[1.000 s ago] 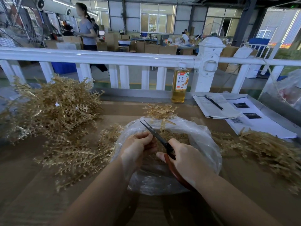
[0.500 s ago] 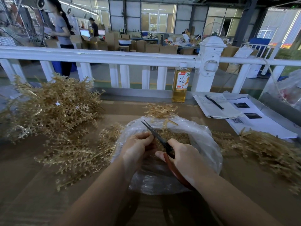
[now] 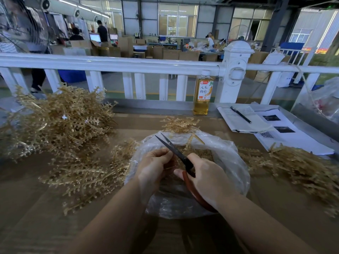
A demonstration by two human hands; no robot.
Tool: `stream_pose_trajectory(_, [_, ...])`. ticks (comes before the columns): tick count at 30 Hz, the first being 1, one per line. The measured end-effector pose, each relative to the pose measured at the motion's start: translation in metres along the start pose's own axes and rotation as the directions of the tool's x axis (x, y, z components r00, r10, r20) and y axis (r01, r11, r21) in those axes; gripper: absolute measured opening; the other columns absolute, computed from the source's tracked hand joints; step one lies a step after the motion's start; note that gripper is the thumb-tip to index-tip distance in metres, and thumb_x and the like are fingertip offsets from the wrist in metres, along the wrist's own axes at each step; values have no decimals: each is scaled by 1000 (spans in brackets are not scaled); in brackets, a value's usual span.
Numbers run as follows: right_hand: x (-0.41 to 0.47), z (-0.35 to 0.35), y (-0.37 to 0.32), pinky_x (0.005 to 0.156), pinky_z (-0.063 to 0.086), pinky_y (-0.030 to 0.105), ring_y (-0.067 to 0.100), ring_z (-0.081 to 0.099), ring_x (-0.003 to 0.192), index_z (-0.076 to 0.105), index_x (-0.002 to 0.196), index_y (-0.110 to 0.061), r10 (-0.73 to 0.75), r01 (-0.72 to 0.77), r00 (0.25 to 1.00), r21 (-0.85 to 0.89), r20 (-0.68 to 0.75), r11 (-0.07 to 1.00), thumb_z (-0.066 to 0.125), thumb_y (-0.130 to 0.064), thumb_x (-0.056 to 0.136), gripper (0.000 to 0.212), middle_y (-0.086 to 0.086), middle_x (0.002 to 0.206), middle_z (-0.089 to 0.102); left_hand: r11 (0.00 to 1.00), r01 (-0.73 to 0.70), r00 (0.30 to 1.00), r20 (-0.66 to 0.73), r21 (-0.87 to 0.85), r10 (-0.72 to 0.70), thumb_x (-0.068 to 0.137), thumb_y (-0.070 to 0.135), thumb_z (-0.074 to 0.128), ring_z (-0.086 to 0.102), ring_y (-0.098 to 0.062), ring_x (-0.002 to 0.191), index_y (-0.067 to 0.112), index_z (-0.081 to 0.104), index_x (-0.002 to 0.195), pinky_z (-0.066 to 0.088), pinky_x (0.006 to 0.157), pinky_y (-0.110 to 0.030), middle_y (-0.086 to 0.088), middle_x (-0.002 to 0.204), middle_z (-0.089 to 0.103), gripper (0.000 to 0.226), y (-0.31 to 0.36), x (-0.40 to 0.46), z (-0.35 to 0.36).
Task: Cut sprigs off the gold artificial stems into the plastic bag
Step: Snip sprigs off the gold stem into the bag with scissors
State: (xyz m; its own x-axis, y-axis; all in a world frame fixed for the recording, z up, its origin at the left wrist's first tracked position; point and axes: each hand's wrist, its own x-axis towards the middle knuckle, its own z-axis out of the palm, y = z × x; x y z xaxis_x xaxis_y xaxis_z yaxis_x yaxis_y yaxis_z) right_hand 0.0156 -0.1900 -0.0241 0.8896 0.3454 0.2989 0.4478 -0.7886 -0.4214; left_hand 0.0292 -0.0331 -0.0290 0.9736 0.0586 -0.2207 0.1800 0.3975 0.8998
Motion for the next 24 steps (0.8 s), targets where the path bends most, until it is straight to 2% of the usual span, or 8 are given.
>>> stream_pose_trajectory(3, [1,-2,-1,72,47,31,18,57,79,52,102,-22,-6,6,1000,-23,-5,1000,50,-62,88,43,-1,81,59,1000,12,1000,-26,-23,-12,89,1,58,65,-16,59,5,68,81,53,53,-25,-9,70,69,14,-1,1,0])
stream_pose_trajectory(7, [1,-4,0,72,49,32,17,58,77,52,104,-22,-4,5,1000,-38,5,999,49,-62,88,43,-2,80,60,1000,21,999,-32,-18,-21,88,1,59,66,-17,61,9,71,73,55,54,-27,-9,71,69,21,-1,2,0])
stream_pose_trajectory(10, [2,-5,-1,65,46,30,16,58,72,51,96,-22,5,-5,1000,-33,16,999,50,-62,88,40,-5,74,58,1000,23,999,-35,-21,-24,88,1,60,66,-16,59,11,72,67,55,55,-27,-8,69,69,26,-1,2,0])
stream_pose_trajectory(13, [2,-7,-3,64,45,29,16,58,69,50,92,-23,16,-15,999,-28,31,999,51,-61,88,38,-6,69,56,1000,27,999,-33,-16,-28,88,1,60,66,-16,59,10,71,68,55,56,-27,-8,68,68,25,-1,1,0])
stream_pose_trajectory(21, [0,-11,-7,69,50,32,18,61,75,54,98,-21,51,-50,997,-19,51,999,50,-62,89,43,-4,76,61,999,50,997,-54,-13,-50,88,0,59,66,-14,54,7,68,76,55,51,-26,-6,63,67,17,2,2,3])
stream_pose_trajectory(24, [-1,-12,-9,65,47,23,13,59,75,57,100,-22,59,-60,998,29,22,998,54,-58,89,37,-7,80,62,998,62,994,-86,-33,-64,90,2,57,66,-17,58,6,63,82,54,49,-27,-9,68,66,11,3,1,5])
